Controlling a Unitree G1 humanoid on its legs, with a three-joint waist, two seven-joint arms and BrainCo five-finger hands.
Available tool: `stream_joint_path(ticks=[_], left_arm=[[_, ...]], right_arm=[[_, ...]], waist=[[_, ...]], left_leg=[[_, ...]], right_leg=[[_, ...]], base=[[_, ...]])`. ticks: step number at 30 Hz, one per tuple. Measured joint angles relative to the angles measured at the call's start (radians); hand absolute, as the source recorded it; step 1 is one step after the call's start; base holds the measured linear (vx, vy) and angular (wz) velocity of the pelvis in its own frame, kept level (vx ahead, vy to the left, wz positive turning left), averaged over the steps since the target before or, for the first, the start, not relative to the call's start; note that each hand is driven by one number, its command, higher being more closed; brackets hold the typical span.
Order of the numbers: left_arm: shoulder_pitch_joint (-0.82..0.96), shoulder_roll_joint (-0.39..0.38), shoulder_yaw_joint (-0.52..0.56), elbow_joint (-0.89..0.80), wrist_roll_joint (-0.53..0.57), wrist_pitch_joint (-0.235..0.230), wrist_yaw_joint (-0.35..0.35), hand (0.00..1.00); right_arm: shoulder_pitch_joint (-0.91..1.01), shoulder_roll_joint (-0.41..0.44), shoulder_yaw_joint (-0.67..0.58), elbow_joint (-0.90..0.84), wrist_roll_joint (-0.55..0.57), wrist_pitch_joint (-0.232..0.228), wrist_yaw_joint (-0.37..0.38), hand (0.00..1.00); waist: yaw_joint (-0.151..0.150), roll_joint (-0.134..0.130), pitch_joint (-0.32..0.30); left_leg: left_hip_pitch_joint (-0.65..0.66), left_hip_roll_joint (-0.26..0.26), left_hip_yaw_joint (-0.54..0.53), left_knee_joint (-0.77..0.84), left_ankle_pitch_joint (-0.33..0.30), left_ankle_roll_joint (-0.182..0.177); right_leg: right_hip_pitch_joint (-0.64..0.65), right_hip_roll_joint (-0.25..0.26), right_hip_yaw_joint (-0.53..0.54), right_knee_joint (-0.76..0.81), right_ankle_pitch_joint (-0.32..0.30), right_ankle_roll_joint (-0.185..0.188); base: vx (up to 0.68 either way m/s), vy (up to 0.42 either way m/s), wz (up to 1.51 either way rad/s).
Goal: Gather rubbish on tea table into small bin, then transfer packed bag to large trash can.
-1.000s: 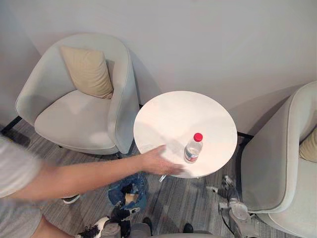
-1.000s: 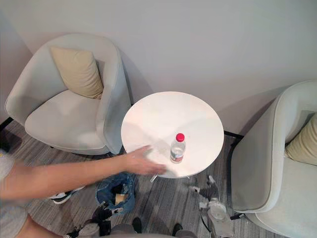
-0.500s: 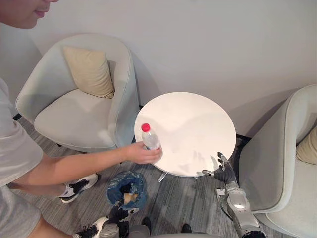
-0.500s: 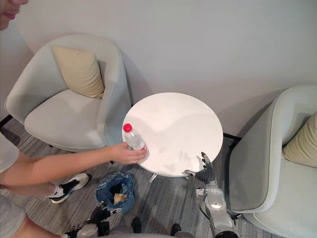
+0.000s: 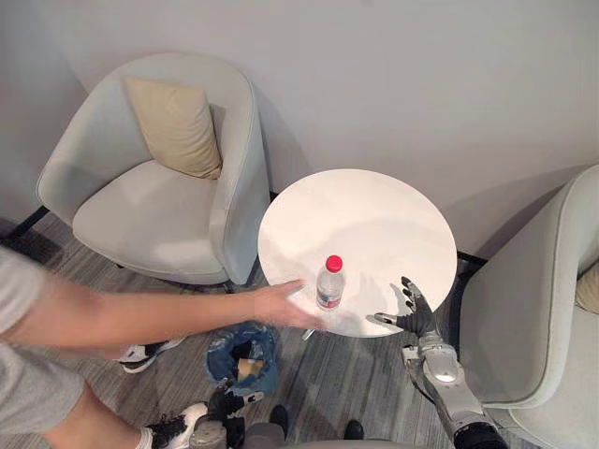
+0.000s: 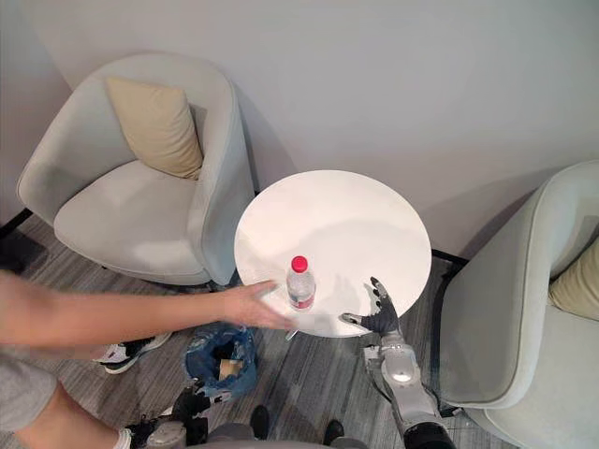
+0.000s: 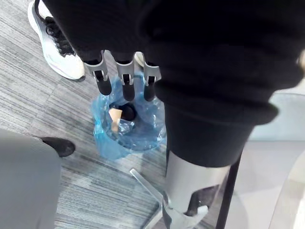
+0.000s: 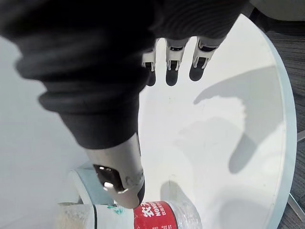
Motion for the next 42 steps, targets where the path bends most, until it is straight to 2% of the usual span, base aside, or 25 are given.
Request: stream_joint_path(ticks=[17, 26, 30, 33, 35, 38, 42], left_arm=[[0.004, -0.001, -0.001, -0.005, 0.002, 0.000, 0.000, 0.00], [0.009, -0.001, 0.000, -0.013, 0.004, -0.002, 0.000, 0.00], [0.010, -0.002, 0.000, -0.017, 0.003, -0.004, 0.000, 0.00], [0.010, -0.004, 0.001, -0.025, 0.000, -0.012, 0.001, 0.00], [0.010, -0.004, 0.001, -0.032, 0.000, -0.017, 0.001, 0.00], [0.010, -0.004, 0.001, -0.043, -0.001, -0.018, 0.003, 0.00], [0.009, -0.009, 0.001, -0.073, -0.005, -0.021, 0.004, 0.00]], right_arm=[[0.001, 0.002, 0.010, -0.002, -0.052, 0.000, -0.009, 0.00], [-0.024, 0.003, 0.116, -0.002, -0.052, 0.000, 0.009, 0.00], [-0.061, 0.004, 0.153, -0.002, -0.050, 0.000, 0.008, 0.00], [-0.087, 0.005, 0.158, -0.002, -0.049, 0.000, 0.006, 0.00], [-0.103, 0.008, 0.159, -0.002, -0.048, 0.000, 0.000, 0.00], [-0.141, 0.012, 0.158, 0.003, -0.044, 0.000, -0.015, 0.00], [-0.204, 0.016, 0.153, 0.049, -0.021, 0.001, -0.042, 0.00]], waist=[[-0.001, 0.000, 0.000], [0.001, 0.001, 0.000], [0.008, 0.005, 0.002], [0.029, 0.012, 0.009], [0.031, 0.015, 0.011], [0.034, 0.017, 0.031], [0.054, 0.021, 0.059]], left_leg=[[0.020, 0.000, -0.016, -0.062, 0.038, -0.001], [0.013, -0.004, -0.044, -0.064, 0.046, -0.001], [0.003, -0.004, -0.061, -0.073, 0.056, -0.006], [-0.009, -0.004, -0.073, -0.072, 0.057, -0.008], [-0.022, -0.007, -0.090, -0.069, 0.058, -0.009], [-0.031, -0.007, -0.104, -0.066, 0.059, -0.010], [-0.056, -0.010, -0.116, -0.053, 0.059, -0.010]], right_leg=[[-0.001, 0.000, -0.017, 0.000, 0.000, 0.000], [0.005, -0.001, -0.044, -0.002, -0.001, 0.001], [0.000, -0.001, -0.062, -0.003, -0.001, 0.000], [-0.008, -0.001, -0.074, -0.001, -0.003, 0.000], [-0.011, -0.002, -0.090, 0.001, -0.008, 0.002], [-0.018, -0.002, -0.105, 0.011, -0.016, 0.001], [-0.024, -0.002, -0.116, 0.011, -0.017, 0.001]], base=[[-0.02, -0.005, 0.03], [-0.03, -0.008, 0.09], [-0.05, -0.017, 0.14], [-0.03, -0.011, 0.12], [-0.01, -0.022, 0.24], [0.00, -0.014, 0.13], [0.02, -0.007, 0.09]])
